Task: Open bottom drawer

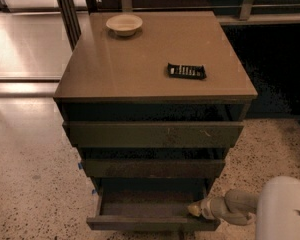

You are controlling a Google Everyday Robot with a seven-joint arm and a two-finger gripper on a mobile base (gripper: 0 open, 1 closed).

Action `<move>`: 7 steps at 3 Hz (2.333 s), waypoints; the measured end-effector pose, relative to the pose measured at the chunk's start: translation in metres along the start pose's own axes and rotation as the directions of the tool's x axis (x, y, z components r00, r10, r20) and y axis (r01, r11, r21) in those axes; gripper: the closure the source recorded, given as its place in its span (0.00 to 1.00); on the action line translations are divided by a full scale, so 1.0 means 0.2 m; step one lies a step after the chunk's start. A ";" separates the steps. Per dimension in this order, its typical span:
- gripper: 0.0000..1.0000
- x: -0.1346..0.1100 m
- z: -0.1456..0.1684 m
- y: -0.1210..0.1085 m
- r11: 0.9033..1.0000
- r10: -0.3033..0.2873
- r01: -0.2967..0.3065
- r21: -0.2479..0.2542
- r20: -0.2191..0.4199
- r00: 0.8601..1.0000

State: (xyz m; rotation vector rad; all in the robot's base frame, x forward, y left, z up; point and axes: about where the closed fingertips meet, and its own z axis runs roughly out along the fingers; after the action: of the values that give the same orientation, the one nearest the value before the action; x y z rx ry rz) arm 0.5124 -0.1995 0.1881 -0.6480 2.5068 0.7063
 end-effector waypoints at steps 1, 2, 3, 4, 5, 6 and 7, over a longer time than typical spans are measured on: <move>1.00 0.10 -0.01 0.06 0.999 0.036 -0.035 -0.016 0.023 0.999; 1.00 0.20 -0.06 0.13 0.997 0.068 -0.067 -0.024 0.064 0.996; 1.00 0.21 -0.10 0.18 0.998 0.067 -0.066 -0.020 0.099 0.993; 1.00 0.08 -0.20 0.21 0.999 -0.014 0.008 0.037 0.154 0.988; 1.00 -0.15 -0.32 0.23 0.985 -0.138 0.113 0.129 0.204 0.969; 0.84 -0.21 -0.32 0.24 0.982 -0.151 0.121 0.144 0.215 0.965; 0.60 -0.20 -0.31 0.24 0.982 -0.150 0.121 0.142 0.214 0.965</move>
Offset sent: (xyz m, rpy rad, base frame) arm -0.0798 -0.0038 0.0018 0.1166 -0.0253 -0.1168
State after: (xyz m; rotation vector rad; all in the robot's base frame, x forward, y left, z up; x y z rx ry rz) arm 0.4991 -0.1863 0.2751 -0.6481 2.2552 0.5319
